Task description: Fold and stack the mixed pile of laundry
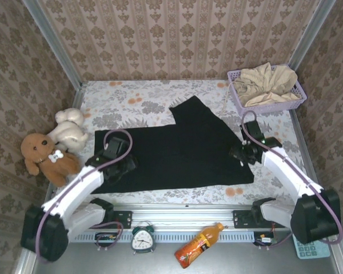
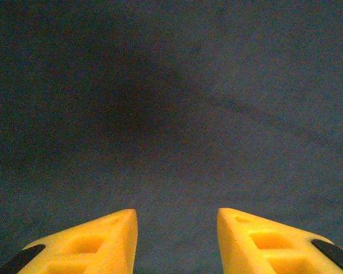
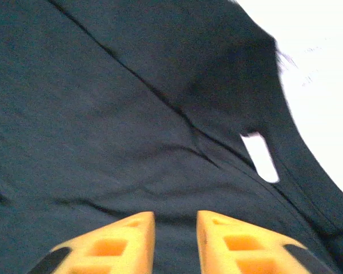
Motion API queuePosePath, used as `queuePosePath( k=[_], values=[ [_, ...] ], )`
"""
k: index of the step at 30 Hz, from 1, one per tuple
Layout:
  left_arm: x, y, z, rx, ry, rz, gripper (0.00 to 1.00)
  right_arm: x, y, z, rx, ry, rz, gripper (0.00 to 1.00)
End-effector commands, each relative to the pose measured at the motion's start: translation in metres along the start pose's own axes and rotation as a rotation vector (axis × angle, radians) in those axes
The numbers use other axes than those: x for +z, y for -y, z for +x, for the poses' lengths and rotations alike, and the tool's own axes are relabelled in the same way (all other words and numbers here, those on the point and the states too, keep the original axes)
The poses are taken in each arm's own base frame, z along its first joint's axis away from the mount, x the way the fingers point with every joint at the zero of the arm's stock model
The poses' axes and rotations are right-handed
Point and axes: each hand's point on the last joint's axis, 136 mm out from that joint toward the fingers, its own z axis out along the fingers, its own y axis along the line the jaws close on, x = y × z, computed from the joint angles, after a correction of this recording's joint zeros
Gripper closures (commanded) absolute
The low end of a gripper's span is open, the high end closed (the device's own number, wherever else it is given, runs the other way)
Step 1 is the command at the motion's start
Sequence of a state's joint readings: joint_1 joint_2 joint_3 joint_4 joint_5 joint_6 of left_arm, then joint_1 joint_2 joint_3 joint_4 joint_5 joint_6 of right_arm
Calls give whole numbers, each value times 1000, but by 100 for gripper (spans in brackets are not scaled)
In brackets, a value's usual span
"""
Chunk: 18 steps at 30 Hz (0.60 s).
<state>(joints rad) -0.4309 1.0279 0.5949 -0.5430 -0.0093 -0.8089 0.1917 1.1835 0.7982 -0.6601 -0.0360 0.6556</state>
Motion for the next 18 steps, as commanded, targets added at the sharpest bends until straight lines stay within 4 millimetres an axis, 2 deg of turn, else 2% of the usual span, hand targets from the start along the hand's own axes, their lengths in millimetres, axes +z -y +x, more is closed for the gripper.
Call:
queuePosePath(
  k=[1, 5, 8, 12, 17, 18],
  values=[
    [-2, 35, -64, 105, 151, 60, 56, 4, -48, -47, -120, 103, -107, 71],
    [6, 45, -120, 83, 224, 75, 52, 30, -97, -98, -234, 131, -120, 61],
    [16, 45, -143, 48, 230, 99, 52, 51, -136, -134, -316, 168, -144, 61],
    [28, 44, -147, 53, 214, 96, 51, 92, -164, -172, -319, 170, -109, 61],
    [42, 17, -148, 16, 180, 50, 51, 144, -187, -203, -323, 149, -90, 57],
    [44, 12, -150, -4, 173, 54, 51, 153, -188, -204, -318, 128, -80, 56]
  ],
)
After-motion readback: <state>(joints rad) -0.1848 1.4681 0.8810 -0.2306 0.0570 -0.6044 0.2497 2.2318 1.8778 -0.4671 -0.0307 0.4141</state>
